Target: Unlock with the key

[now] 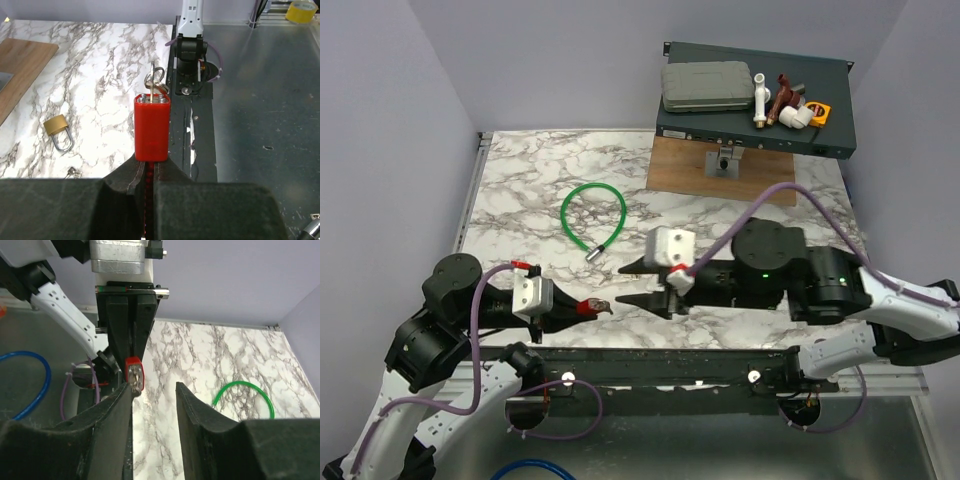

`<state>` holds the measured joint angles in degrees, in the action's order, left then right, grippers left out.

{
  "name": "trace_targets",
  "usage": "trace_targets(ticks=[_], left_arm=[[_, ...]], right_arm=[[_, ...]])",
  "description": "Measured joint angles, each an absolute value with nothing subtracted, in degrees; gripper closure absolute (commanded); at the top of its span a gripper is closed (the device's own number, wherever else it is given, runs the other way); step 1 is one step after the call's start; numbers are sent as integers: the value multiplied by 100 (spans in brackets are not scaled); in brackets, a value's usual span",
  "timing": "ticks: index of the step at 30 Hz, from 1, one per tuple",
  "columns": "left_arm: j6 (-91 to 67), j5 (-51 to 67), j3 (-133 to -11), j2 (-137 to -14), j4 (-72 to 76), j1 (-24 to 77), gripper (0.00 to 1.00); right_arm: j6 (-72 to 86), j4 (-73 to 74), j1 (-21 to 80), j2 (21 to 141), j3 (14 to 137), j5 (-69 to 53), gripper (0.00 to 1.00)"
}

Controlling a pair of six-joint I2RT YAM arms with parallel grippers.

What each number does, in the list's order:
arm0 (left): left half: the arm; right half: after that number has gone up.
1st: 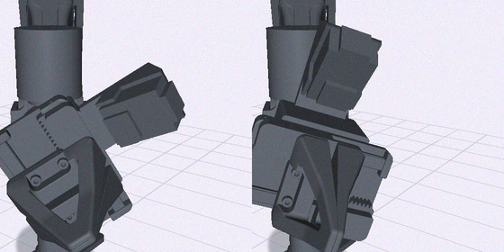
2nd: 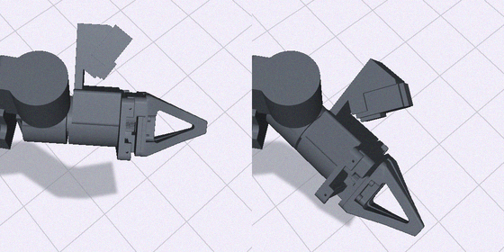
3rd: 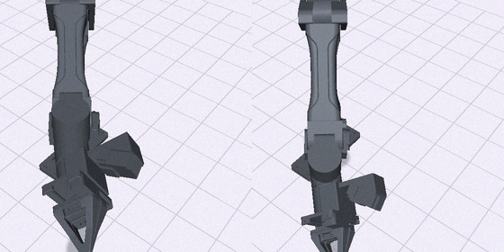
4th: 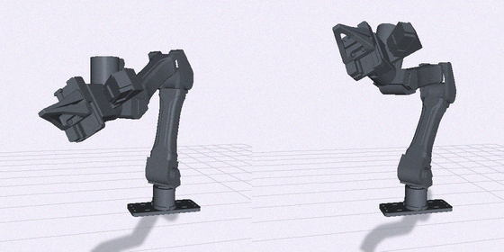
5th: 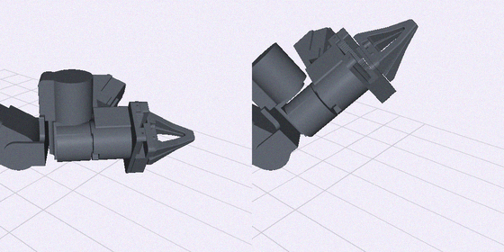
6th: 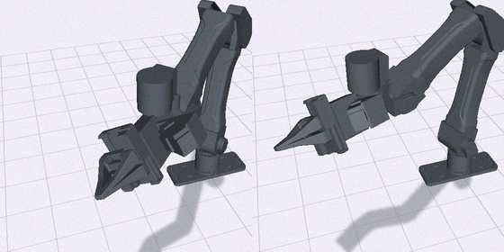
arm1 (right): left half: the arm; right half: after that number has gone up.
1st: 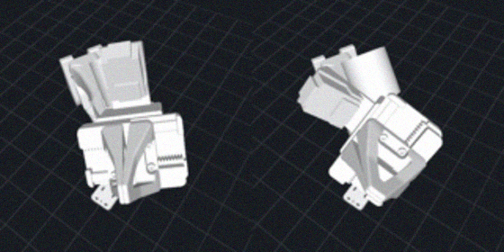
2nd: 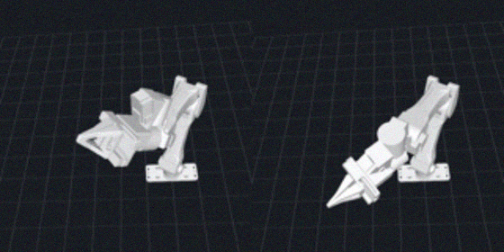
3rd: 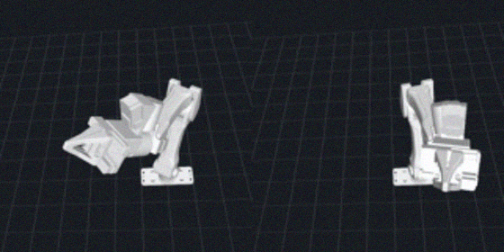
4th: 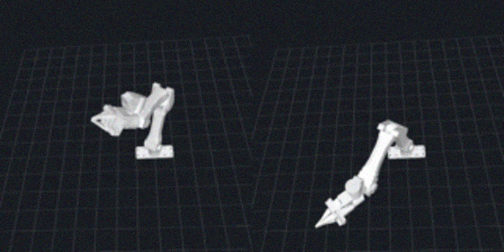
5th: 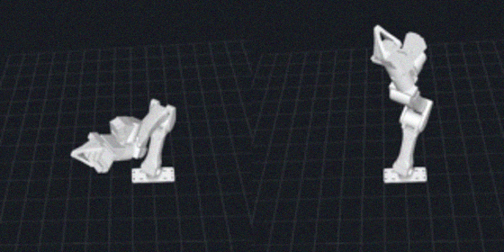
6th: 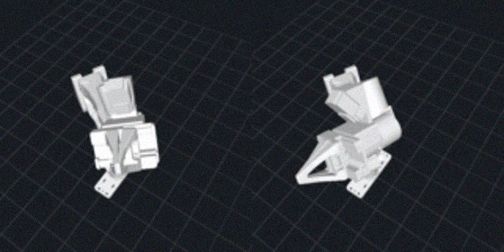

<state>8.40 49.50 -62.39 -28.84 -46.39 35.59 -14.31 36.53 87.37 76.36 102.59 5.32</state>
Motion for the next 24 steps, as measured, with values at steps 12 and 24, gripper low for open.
trace_targets(ticks=[12, 24], left_arm=[[38, 5476, -6034, -2672, -3907, 3227, 100], [-412, 5658, -5999, -2665, -3616, 3107, 100]], right_arm=[[-1096, 3000, 8687, 7225, 9714, 16, 77], [-875, 2571, 8674, 7306, 9518, -405, 86]])
